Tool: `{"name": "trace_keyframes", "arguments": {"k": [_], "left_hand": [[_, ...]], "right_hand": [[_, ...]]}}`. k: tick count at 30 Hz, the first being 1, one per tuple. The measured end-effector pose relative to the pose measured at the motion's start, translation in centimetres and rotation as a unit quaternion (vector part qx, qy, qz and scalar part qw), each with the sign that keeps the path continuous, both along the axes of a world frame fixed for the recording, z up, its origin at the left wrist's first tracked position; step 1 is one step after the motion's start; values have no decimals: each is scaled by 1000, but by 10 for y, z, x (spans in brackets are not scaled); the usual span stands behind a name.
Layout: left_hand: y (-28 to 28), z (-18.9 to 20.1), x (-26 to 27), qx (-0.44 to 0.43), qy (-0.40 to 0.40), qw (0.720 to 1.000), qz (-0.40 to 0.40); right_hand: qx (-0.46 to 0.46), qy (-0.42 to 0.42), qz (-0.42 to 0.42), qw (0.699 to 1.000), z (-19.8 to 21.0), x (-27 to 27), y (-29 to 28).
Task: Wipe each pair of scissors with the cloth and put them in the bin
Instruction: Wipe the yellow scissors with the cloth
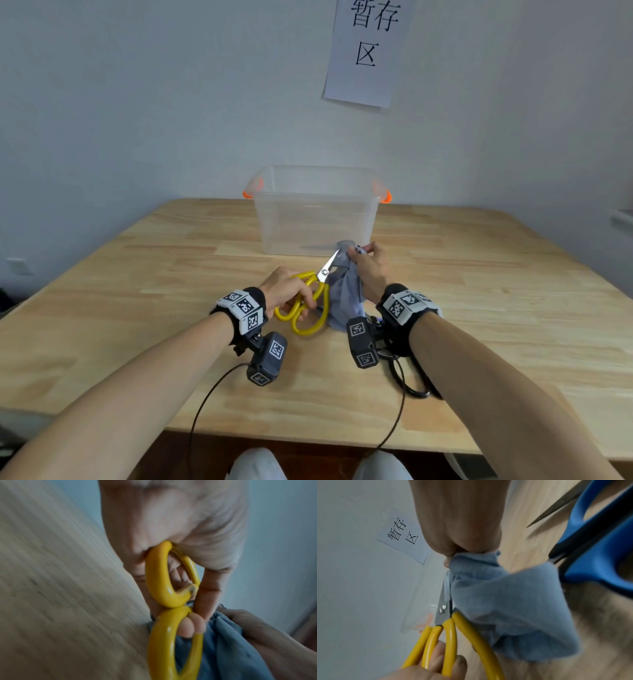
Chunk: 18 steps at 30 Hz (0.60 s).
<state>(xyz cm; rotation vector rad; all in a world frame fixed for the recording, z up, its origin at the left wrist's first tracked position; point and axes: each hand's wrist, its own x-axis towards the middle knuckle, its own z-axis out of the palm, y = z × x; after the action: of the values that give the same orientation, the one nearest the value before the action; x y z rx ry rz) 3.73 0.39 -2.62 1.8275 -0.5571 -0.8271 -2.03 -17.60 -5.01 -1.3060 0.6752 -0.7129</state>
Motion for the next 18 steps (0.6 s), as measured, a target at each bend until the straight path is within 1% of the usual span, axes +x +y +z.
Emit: {"name": "trace_keyframes", "arguments": {"k": [1, 3, 5, 7, 10, 12, 13, 18], "left_hand": [[2, -1, 2, -5, 0, 1000, 13], [2, -1, 4, -24, 3, 999, 38], [1, 0, 3, -42, 9, 998, 43], [0, 2, 2, -52, 12, 998, 34], [-1, 3, 0, -63, 10, 998, 28], [-1, 3, 0, -69, 7, 997, 30], [-1, 3, 0, -70, 6, 997, 30], [-1, 4, -2, -68, 0, 997, 20]], "right_hand": [[12, -15, 13, 1000, 1, -1, 1], [12, -7, 37, 999, 1, -2, 6], [-4, 36, 60, 998, -1, -1, 12], [-15, 69, 103, 992, -3, 1, 15], [21, 50, 150, 987, 2, -4, 19], [51, 30, 141, 988, 4, -7, 17], [50, 26, 132, 990, 4, -7, 15], [14, 41, 124, 991, 9, -14, 11]]}}
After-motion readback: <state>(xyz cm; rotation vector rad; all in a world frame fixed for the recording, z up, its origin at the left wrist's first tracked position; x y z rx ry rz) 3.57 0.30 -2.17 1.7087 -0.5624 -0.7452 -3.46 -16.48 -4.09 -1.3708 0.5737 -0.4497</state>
